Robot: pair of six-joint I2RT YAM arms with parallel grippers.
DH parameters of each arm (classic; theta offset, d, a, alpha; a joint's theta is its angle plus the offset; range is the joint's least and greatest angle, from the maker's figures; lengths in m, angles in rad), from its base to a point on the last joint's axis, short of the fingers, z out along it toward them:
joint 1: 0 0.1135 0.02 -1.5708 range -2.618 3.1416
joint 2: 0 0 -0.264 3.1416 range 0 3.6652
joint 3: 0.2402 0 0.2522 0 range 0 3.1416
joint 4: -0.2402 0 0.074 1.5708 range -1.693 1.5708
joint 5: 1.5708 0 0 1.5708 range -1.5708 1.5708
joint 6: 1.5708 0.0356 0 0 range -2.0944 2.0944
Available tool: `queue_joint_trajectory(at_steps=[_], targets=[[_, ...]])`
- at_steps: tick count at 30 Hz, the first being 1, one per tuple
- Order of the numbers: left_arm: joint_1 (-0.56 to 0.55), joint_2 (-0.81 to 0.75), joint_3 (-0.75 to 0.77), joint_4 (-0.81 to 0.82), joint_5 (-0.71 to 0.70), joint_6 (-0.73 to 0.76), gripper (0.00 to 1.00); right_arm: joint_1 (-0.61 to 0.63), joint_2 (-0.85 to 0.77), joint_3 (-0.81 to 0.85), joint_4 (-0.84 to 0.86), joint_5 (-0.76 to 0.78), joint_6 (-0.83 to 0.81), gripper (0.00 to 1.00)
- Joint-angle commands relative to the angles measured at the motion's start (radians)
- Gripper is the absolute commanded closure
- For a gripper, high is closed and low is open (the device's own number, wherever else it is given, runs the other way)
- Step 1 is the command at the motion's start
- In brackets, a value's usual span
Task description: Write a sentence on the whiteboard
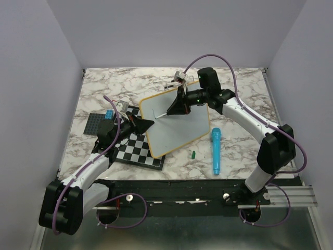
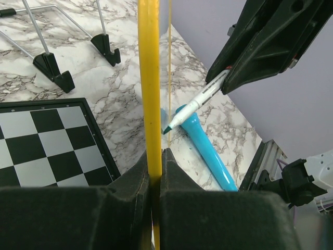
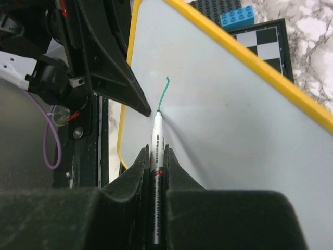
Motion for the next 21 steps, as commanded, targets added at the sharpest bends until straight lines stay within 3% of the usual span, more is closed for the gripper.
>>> queue_joint_trajectory(at_steps=[1, 21], targets=[[-0.007, -0.015, 0.021, 0.043, 0.044, 0.050, 1.00, -0.004, -0.025, -0.048, -0.016, 0.000, -0.037, 0.99], [-0.007, -0.018, 0.018, 0.046, 0.048, 0.050, 1.00, -0.007, -0.019, 0.037, 0.011, -0.020, 0.012, 0.99]])
